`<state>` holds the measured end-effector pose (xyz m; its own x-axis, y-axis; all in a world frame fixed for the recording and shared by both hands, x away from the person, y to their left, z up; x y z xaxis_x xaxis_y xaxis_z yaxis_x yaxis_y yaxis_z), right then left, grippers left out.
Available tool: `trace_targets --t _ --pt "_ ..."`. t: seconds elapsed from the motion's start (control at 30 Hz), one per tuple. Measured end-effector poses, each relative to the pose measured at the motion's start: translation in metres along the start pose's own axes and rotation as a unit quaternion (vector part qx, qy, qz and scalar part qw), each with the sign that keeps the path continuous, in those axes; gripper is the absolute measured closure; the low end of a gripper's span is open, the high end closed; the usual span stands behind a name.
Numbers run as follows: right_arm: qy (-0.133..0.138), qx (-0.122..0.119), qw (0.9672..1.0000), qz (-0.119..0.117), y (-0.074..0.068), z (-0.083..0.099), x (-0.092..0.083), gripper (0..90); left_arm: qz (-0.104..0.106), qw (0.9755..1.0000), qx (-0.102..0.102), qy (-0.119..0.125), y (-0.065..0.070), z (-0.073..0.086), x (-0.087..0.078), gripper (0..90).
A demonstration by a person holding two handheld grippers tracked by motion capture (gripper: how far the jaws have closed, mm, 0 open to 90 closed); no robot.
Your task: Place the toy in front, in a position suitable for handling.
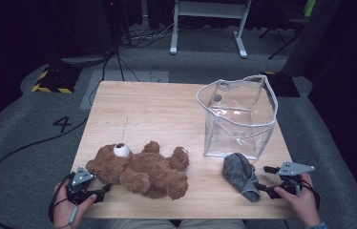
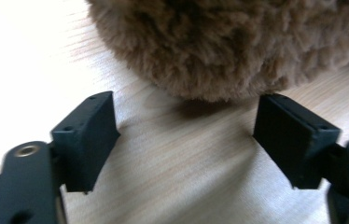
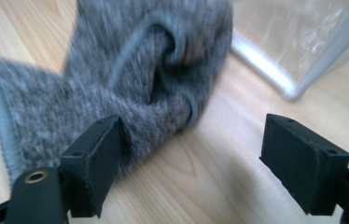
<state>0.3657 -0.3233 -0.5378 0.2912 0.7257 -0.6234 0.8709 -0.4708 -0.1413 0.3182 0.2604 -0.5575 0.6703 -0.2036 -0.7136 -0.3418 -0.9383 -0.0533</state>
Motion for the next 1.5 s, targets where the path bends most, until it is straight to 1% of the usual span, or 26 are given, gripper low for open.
trace_targets --t 0.07,0.1,0.13,0.17,0.23,0.37,0.47,0.53,0.57,0.63,0.7,0.73,0.8,0.83,0.87,0.9,0.97,1.13,1.2,1.23,1.3,1.37,1.47,1.5 --pt "0.008 -0.006 0.9999 -0.008 -0.006 -0.010 -0.004 21.0 -0.002 1.0000 -0.006 0.003 -0.002 0.000 -0.004 23.3" --pt "0.006 -0.003 0.9999 -0.013 -0.010 -0.013 -0.005 21.0 -0.001 1.0000 -0.005 0.004 -0.002 0.000 -0.007 23.4" --pt "0.005 -0.007 0.9999 -0.015 -0.012 -0.017 -0.005 20.9 -0.002 1.0000 -0.005 0.007 -0.002 -0.001 -0.009 23.5" --pt "0.002 -0.011 0.9998 -0.019 -0.016 -0.021 -0.005 21.2 -0.002 0.9999 -0.010 0.011 -0.001 -0.002 -0.012 23.7" --pt "0.002 -0.023 0.9993 -0.028 -0.022 -0.029 -0.004 21.3 -0.003 0.9998 -0.012 0.016 -0.001 -0.004 -0.017 23.8" --pt "0.006 -0.022 0.9986 -0.048 -0.033 -0.046 0.001 21.3 -0.006 0.9995 -0.017 0.025 -0.001 -0.007 -0.027 24.2" --pt "0.005 -0.031 0.9975 -0.062 -0.042 -0.060 0.006 21.1 -0.009 0.9993 -0.021 0.030 0.000 -0.008 -0.033 24.4" --pt "0.006 -0.039 0.9964 -0.075 -0.049 -0.069 0.012 21.2 -0.010 0.9993 -0.020 0.030 0.002 -0.008 -0.038 24.4" --pt "0.009 -0.044 0.9957 -0.081 -0.050 -0.074 0.015 21.2 -0.007 0.9992 -0.023 0.032 0.003 -0.008 -0.040 24.4" --pt "0.011 -0.043 0.9948 -0.091 -0.053 -0.081 0.025 20.5 -0.011 0.9992 -0.025 0.030 0.004 -0.008 -0.044 24.5" --pt "0.011 -0.050 0.9939 -0.098 -0.056 -0.089 0.035 19.1 -0.012 0.9991 -0.029 0.029 0.005 -0.009 -0.048 25.0" --pt "0.013 -0.055 0.9931 -0.102 -0.060 -0.094 0.039 18.5 -0.016 0.9988 -0.032 0.032 0.005 -0.010 -0.049 25.1" --pt "0.020 -0.065 0.9909 -0.116 -0.067 -0.104 0.046 17.3 -0.012 0.9988 -0.033 0.034 0.006 -0.011 -0.050 25.1" --pt "0.023 -0.066 0.9900 -0.122 -0.071 -0.109 0.049 18.1 -0.013 0.9989 -0.031 0.034 0.006 -0.011 -0.051 25.1" --pt "0.026 -0.073 0.9890 -0.126 -0.073 -0.113 0.052 20.7 -0.011 0.9989 -0.030 0.035 0.007 -0.012 -0.051 25.1" --pt "0.024 -0.079 0.9883 -0.128 -0.075 -0.117 0.056 21.0 -0.009 0.9989 -0.031 0.034 0.008 -0.012 -0.050 25.1" --pt "0.017 -0.080 0.9876 -0.135 -0.080 -0.121 0.063 18.7 -0.012 0.9989 -0.030 0.035 0.008 -0.013 -0.050 25.1" --pt "0.013 -0.094 0.9826 -0.160 -0.102 -0.135 0.080 16.8 -0.001 0.9990 -0.022 0.039 0.014 -0.018 -0.048 24.9" --pt "0.012 -0.103 0.9804 -0.168 -0.111 -0.142 0.085 16.6 0.006 0.9991 -0.010 0.041 0.017 -0.021 -0.047 24.7" --pt "0.012 -0.105 0.9798 -0.170 -0.115 -0.145 0.088 16.3 0.009 0.9990 -0.009 0.042 0.018 -0.023 -0.047 24.7" --pt "0.020 -0.100 0.9788 -0.178 -0.125 -0.151 0.095 16.2 0.012 0.9990 -0.002 0.043 0.021 -0.025 -0.045 24.7" --pt "0.017 -0.098 0.9782 -0.182 -0.134 -0.155 0.103 15.7 0.014 0.9990 0.001 0.041 0.022 -0.026 -0.044 24.6" --pt "0.015 -0.097 0.9763 -0.193 -0.148 -0.157 0.116 15.7 0.010 0.9990 -0.003 0.044 0.020 -0.026 -0.045 24.6" --pt "0.015 -0.101 0.9751 -0.197 -0.152 -0.158 0.120 15.7 0.010 0.9989 -0.007 0.045 0.020 -0.026 -0.045 24.5"
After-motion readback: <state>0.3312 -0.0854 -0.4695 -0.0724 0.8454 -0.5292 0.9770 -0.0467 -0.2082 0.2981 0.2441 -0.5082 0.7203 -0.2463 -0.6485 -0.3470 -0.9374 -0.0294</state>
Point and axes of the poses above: each handheld gripper's, and its own axes: x roughly forward along the jaws, z roughly out of its underside, y roughly to its right, the point moved 8 cm from there along x, roughly forward along the jaws, and after that the axes turned 12 degrees about -z, right-handed, at the moved point
